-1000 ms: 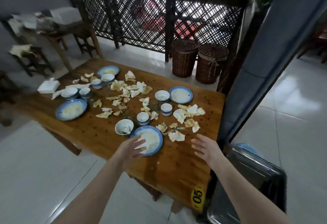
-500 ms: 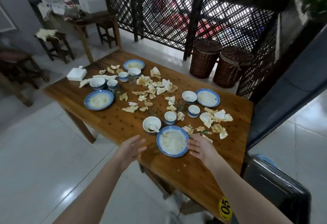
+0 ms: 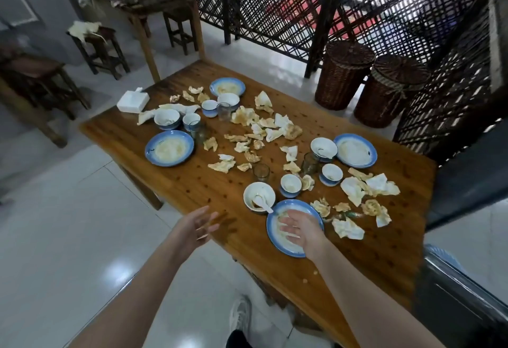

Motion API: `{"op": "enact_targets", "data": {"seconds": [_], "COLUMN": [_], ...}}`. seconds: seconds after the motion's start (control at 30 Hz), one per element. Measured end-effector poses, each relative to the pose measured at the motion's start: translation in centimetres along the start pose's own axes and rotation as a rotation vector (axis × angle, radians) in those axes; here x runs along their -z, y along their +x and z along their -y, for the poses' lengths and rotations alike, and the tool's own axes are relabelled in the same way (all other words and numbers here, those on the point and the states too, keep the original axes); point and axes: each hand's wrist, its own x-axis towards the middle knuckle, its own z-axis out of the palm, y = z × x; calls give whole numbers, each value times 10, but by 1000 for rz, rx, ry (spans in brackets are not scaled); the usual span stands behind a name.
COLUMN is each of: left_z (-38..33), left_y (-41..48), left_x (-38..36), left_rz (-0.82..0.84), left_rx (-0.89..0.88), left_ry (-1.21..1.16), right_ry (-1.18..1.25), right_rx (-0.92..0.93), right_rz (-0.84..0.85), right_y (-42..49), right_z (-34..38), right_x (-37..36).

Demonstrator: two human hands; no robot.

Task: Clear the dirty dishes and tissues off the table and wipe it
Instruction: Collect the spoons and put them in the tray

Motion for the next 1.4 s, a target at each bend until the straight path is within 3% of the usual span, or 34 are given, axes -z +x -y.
{"op": "enact_targets", "data": {"seconds": [0.13, 0.33, 0.73, 1.03, 1.4], "left_z": [-24, -61, -109, -127, -175], "left_y": [24, 50, 77, 77, 100], "left_x": [9, 16, 12, 0, 49], "left_rz": [-22, -37, 2, 99, -14], "left_rx": [25, 34, 37, -20, -56], "left_ry": [10, 47, 71, 111, 16], "right_ry": [-38, -78, -256, -138, -140], "right_rx": [-75, -18, 92, 213, 258], "right_rz": [10, -56, 53, 40, 80], "right_y": [24, 37, 30, 26, 48], "right_z": [4, 13, 55, 101, 134], "right_x": [-14, -41, -55, -69, -126]}}
